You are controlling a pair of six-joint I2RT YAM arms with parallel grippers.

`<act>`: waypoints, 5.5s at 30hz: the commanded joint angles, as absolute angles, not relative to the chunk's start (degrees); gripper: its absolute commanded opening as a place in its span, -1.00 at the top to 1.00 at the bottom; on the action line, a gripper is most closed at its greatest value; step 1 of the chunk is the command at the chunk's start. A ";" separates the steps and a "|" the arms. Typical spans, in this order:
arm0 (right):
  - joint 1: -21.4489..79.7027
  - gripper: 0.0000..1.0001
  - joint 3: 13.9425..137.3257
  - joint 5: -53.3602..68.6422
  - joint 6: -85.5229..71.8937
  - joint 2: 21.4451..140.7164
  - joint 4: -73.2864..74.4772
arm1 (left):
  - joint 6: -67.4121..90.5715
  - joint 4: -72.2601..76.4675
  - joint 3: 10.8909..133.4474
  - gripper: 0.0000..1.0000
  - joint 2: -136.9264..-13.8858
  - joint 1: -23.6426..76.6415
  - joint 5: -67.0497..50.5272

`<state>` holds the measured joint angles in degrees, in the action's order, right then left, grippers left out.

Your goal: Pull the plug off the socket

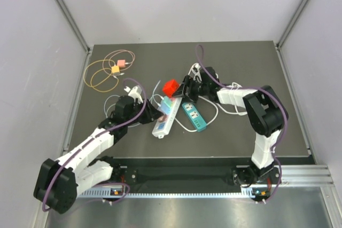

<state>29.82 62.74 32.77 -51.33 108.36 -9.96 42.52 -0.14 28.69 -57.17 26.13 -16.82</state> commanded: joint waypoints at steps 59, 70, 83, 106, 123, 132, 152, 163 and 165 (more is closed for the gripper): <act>20.04 1.00 59.59 37.70 -45.34 95.72 -34.44 | 18.72 -7.49 49.30 1.00 -47.53 25.15 15.11; 20.04 1.00 55.90 41.57 -51.40 93.52 -42.62 | 29.26 9.22 58.35 1.00 -78.54 4.32 6.42; 21.01 1.00 53.88 41.66 -58.53 96.50 -49.22 | 31.90 10.28 76.01 1.00 -106.42 -8.16 0.44; 21.18 1.00 54.67 42.19 -58.18 98.61 -49.13 | 48.78 7.65 100.72 0.25 -133.16 -12.57 -9.23; 21.27 1.00 55.02 41.84 -54.76 96.77 -46.85 | 39.54 7.99 86.15 -0.57 -108.31 -13.01 -15.46; 21.18 1.00 54.49 40.52 -52.74 95.02 -45.00 | 45.09 19.42 55.31 -0.55 -86.07 -4.94 -30.92; 21.27 1.00 53.88 36.65 -48.87 93.78 -39.90 | 56.51 18.46 26.19 -0.51 -42.63 27.05 -24.54; 21.18 1.00 53.88 35.60 -48.60 93.52 -38.76 | 52.38 15.04 34.71 -0.52 -58.08 51.85 3.13; 21.18 1.00 53.88 35.60 -48.69 93.34 -38.76 | 51.24 13.54 36.99 -0.52 -61.34 53.43 9.38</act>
